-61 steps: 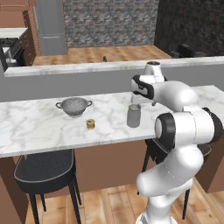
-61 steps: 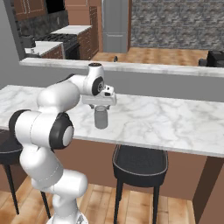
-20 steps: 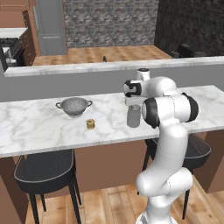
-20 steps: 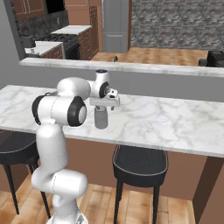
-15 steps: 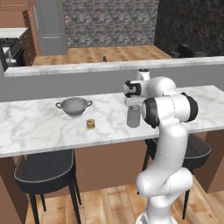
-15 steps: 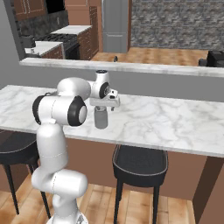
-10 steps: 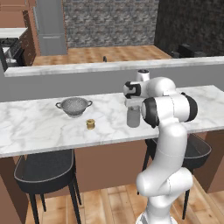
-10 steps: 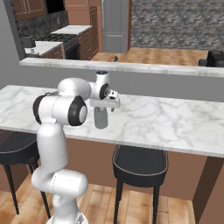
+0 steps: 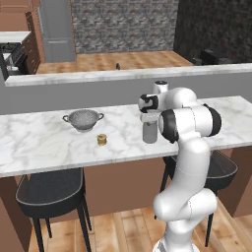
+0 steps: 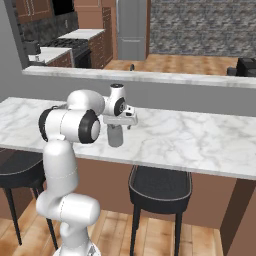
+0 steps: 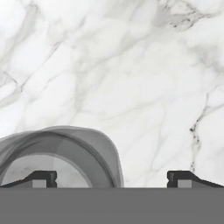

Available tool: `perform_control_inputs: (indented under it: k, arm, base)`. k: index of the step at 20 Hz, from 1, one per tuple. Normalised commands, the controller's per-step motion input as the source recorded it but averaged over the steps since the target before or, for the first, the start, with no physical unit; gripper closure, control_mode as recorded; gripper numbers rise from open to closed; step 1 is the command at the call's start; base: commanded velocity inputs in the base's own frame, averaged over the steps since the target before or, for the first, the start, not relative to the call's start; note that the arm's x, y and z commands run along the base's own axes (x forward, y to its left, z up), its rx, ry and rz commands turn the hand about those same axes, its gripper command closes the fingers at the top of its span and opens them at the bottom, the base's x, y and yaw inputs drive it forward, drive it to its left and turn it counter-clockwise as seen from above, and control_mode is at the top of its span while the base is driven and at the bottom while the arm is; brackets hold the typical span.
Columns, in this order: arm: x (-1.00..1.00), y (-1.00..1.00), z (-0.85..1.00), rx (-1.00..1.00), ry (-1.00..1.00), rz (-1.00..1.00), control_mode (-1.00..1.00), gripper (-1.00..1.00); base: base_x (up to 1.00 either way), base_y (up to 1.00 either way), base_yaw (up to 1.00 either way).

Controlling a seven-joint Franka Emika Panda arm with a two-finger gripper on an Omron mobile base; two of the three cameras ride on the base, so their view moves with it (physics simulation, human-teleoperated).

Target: Pick the candle and jar from the dining table and place them in the open cabinet. Close the cabinet after placing the objects.

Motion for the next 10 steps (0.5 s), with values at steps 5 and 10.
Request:
perform_control_inputs:
  k: [5, 10]
  arm:
    - [0.00, 0.00, 0.00, 0.00, 0.00, 0.00, -1.00, -1.00]
    - [0.00, 0.00, 0.00, 0.00, 0.00, 0.00, -1.00, -1.00]
  base:
    - [0.00, 0.00, 0.00]
    - [0.00, 0.00, 0.00]
